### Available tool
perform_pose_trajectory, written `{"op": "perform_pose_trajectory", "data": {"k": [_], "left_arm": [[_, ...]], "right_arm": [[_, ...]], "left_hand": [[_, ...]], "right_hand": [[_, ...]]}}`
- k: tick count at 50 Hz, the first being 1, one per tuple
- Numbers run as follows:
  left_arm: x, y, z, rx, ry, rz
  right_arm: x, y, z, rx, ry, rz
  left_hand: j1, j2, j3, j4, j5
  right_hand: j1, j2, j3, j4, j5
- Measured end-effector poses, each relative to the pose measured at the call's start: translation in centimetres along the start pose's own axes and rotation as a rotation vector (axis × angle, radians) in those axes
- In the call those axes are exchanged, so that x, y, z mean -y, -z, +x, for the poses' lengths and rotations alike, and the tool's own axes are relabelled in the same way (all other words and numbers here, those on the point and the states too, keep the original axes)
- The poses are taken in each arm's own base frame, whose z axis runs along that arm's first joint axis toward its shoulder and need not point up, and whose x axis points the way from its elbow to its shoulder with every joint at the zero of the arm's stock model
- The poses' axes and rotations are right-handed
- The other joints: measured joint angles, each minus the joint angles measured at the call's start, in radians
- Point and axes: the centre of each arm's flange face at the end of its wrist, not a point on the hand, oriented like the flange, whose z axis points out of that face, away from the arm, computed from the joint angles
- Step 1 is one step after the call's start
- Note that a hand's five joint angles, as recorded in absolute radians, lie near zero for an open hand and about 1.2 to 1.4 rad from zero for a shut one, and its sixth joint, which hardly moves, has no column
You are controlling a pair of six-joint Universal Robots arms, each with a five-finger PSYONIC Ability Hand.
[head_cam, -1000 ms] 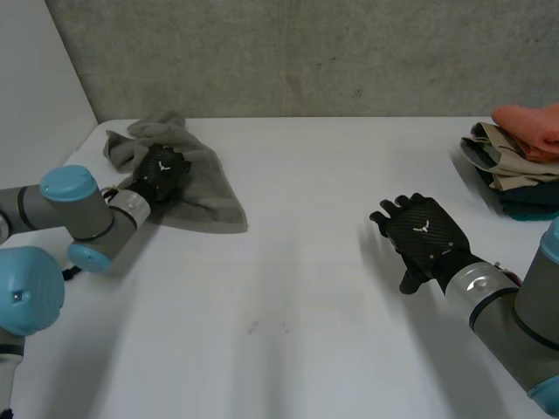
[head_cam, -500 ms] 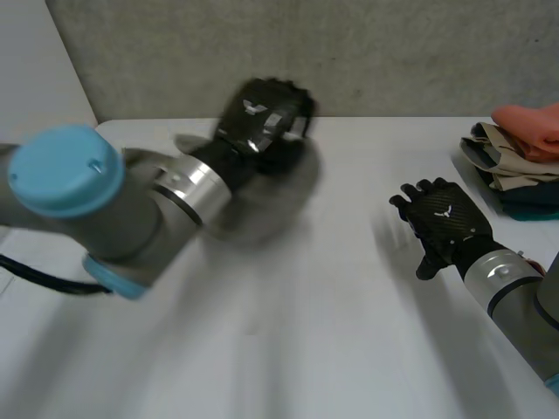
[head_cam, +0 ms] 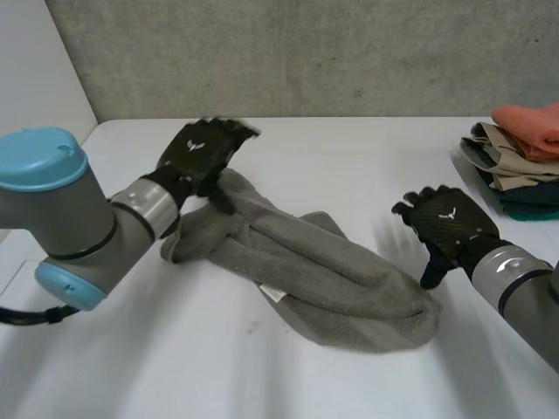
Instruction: Fold the laundry.
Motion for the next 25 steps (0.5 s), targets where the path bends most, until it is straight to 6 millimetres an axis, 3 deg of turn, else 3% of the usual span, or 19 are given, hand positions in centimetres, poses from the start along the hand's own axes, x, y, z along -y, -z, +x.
{"op": "perform_pose_trajectory", "data": {"k": [4, 5, 6, 9, 19, 22, 23, 25], "left_arm": [[-3.6, 0.6, -2.5, 0.044, -0.092, -0.171], [-3.6, 0.6, -2.5, 0.044, -0.092, -0.171], [-5.1, 0.8, -3.1, 0.05, -0.125, -0.237], [-6.9, 0.9, -3.6, 0.048, -0.156, -0.306], [-10.4, 0.0, -4.5, 0.142, -0.195, -0.41], [-10.8, -0.3, -4.8, 0.188, -0.218, -0.425], [-10.8, -0.3, -4.8, 0.196, -0.223, -0.426], [-10.9, -0.3, -4.8, 0.21, -0.232, -0.426]], "right_arm": [[0.3, 1.5, -0.5, 0.079, -0.046, -0.122], [0.3, 1.5, -0.5, 0.079, -0.046, -0.122], [0.4, 2.1, -0.8, 0.108, -0.061, -0.162], [0.4, 2.8, -1.2, 0.133, -0.072, -0.195], [-1.9, 2.1, -2.1, 0.088, -0.054, -0.238], [-2.7, 1.4, -2.5, 0.053, -0.035, -0.245], [-2.9, 1.2, -2.6, 0.047, -0.032, -0.246], [-3.2, 0.9, -2.7, 0.033, -0.022, -0.244]], "left_hand": [[0.03, 0.052, 0.038, 0.044, 0.036], [0.03, 0.052, 0.038, 0.044, 0.036], [0.03, 0.052, 0.038, 0.044, 0.036], [0.111, 0.12, 0.113, 0.125, 0.117], [0.15, 0.162, 0.152, 0.161, 0.153], [0.253, 0.257, 0.251, 0.252, 0.245], [0.455, 0.439, 0.422, 0.432, 0.42], [0.696, 0.66, 0.653, 0.664, 0.643]], "right_hand": [[0.0, 0.0, 0.0, 0.0, 0.0], [0.0, 0.0, 0.0, 0.0, 0.0], [0.0, 0.0, 0.0, 0.0, 0.0], [0.0, 0.0, 0.0, 0.0, 0.0], [0.0, 0.0, 0.0, 0.0, 0.0], [0.057, 0.069, 0.072, 0.058, 0.066], [0.072, 0.086, 0.09, 0.075, 0.082], [0.38, 0.458, 0.453, 0.414, 0.405]]}}
